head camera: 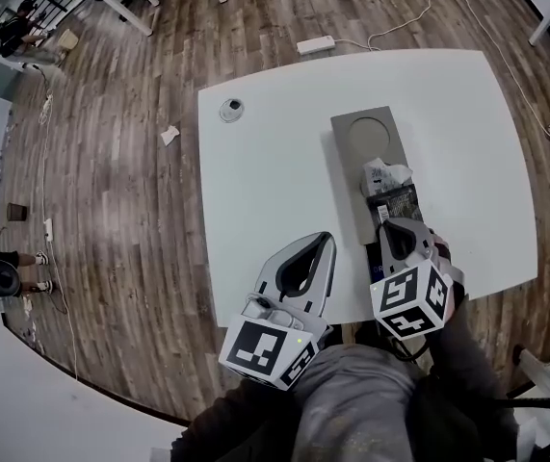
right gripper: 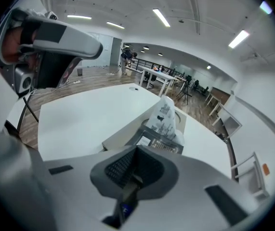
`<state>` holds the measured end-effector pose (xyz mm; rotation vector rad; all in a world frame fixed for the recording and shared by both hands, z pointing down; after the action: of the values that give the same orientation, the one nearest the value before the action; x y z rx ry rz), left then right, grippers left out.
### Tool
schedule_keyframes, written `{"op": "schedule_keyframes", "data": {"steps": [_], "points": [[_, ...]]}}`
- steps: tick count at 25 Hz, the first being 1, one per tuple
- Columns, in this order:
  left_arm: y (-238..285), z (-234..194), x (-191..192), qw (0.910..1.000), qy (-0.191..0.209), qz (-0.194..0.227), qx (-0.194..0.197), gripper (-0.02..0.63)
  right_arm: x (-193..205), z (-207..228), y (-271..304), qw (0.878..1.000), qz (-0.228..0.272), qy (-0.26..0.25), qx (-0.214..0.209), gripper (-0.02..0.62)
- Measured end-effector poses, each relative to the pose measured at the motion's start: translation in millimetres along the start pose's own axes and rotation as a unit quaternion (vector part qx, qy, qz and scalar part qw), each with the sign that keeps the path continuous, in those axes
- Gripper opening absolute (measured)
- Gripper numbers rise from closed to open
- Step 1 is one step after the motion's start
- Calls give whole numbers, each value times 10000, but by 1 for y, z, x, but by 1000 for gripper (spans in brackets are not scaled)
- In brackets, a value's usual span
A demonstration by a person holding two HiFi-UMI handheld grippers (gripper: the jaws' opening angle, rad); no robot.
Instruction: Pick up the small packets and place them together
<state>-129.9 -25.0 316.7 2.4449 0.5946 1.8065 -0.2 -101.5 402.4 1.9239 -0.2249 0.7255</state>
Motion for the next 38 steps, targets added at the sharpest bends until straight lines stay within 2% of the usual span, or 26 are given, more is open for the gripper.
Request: {"op": "schedule_keyframes", "data": {"steps": [6,11,16,18,25,32,33,37,38], "points": [[-5,-2,-4,10000,44,50,-32,3,-8,-2,-3,9998,161,80,19,6],[-12,14,-8,9996,164,216,-15,3,-10,7,-31,9978,557,176,297,6],[-22,49,-14,9982,305,507,106,3,11,25,-76,9943,730,261,731,6],[-24,65,-9,9978,324,564,162,3,28,27,-90,9941,700,260,784,6],[-33,110,26,9983,188,467,288,3,87,-12,-105,9992,365,-13,158,6],[-39,108,45,9988,50,469,98,3,104,-47,-92,9966,132,-573,-580,10],[-41,105,48,9989,11,458,60,3,106,-52,-87,9951,38,-702,-689,30],[-49,90,52,9987,-109,470,-141,3,104,-68,-67,9839,-348,-1294,-1183,225],[-51,85,51,9986,-129,484,-195,3,101,-71,-63,9809,-383,-1384,-1314,242]]}}
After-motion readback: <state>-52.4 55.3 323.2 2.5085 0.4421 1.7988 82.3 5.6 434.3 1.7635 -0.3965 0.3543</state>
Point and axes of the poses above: the fingertips, and each gripper's own axes: y forward along the fingers, z to its right, x out of its underside, the point moved 7 cm from there along -y, backward along the fingers, and after that the axes turned 3 degrees about x, right-handed, at the moved point
